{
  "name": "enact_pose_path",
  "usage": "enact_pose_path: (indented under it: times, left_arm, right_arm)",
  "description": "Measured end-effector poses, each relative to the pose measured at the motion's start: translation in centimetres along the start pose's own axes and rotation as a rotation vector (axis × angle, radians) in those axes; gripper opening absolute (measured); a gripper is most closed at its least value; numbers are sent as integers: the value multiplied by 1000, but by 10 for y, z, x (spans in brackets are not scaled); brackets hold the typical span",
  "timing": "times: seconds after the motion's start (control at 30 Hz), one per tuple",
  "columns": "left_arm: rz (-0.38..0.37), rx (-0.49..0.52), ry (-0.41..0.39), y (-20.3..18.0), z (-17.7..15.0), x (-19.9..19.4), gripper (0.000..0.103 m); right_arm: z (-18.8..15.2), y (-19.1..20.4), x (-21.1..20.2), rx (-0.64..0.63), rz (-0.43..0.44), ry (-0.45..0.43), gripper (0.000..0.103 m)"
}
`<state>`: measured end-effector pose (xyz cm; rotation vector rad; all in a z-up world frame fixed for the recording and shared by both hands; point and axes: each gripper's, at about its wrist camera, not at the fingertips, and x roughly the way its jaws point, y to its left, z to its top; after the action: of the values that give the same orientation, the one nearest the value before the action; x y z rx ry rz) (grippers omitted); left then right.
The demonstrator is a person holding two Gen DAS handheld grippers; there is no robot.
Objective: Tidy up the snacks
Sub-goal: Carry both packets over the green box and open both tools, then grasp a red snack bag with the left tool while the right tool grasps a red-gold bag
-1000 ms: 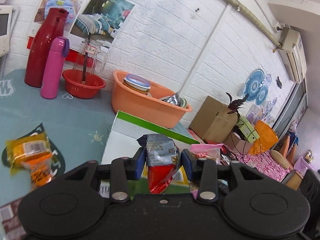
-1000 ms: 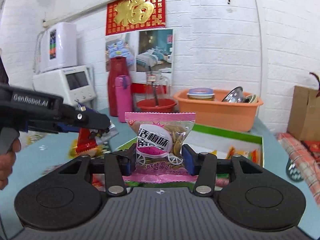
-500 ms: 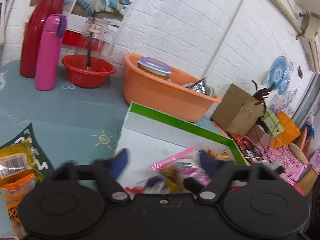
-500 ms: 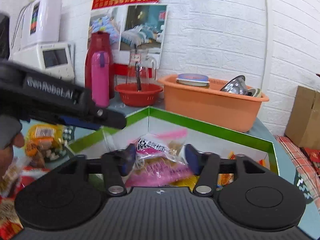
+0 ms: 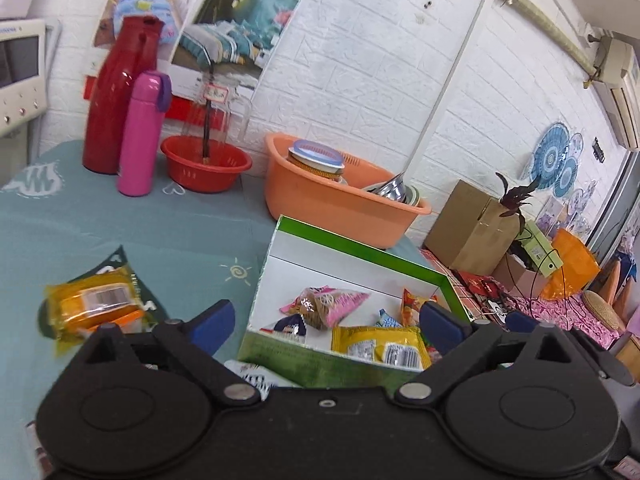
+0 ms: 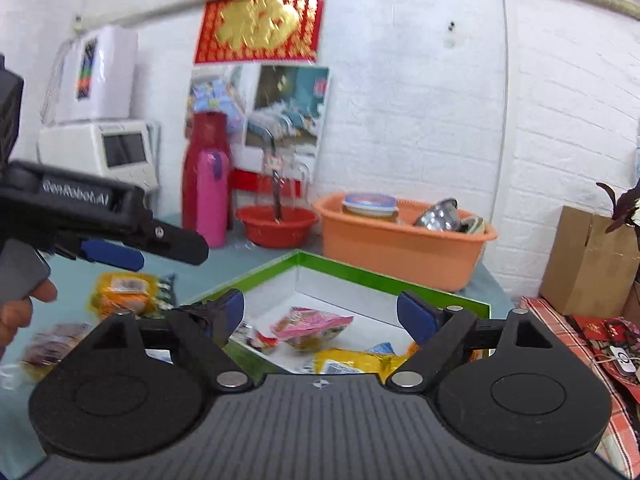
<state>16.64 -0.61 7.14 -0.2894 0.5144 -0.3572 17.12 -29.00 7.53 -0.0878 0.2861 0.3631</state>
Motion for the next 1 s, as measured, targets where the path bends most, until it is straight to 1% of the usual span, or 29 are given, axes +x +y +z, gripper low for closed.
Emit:
enact_pose_path:
  times: [0.13,0.2,0.27,0.4,0.5,0.6,0.63,0.67,0.7,0.73,0.77,0.8,0.87,0.97,1.0]
  left_arm:
    - [-6,-11,-19,1,-18,-39,103]
    - [-17,-15,-16,4,-29,-53,103]
    - [-6,-12,-10,7,-41,-60,103]
    - [21,13,27,19,-49,-54,103]
    - [11,15,54,30,-49,-36,103]
    - [16,25,134,40,-57,-13,102]
    - [14,26,165,42,-62,-7,89]
    - [9,24,198,45,-68,-1,84]
    - [4,21,221,46,-73,2,72]
    - [-9,20,232,44,-80,1,64]
    - [-14,32,228,41,-84,-1,66]
    - [-29,42,230,37,-89,-6,65]
    - [-85,9,255,32,-98,-16,65]
    - [-134,-23,284,26,-115,-30,76]
    - [-145,-31,284,25,-120,-34,82]
  right_arm:
    - [-2,11,-32,3,46,-39,103]
    - [-6,17,-43,12,73,-36,103]
    - [-12,21,-51,38,102,-24,103]
    - [-30,33,-56,74,149,54,103]
    - [-45,44,-54,107,185,116,103]
    - [-57,51,-53,137,200,161,103]
    - [-60,52,-53,144,198,173,103]
    - [-62,52,-53,151,197,184,103]
    - [-64,51,-53,158,196,194,103]
    - [-65,51,-53,165,195,203,103]
    - [-67,49,-54,173,195,211,103]
    - [-69,48,-55,181,197,219,103]
    - [-74,45,-56,196,206,243,103]
    - [-83,43,-57,221,227,279,103]
    - [-85,43,-57,226,235,290,103]
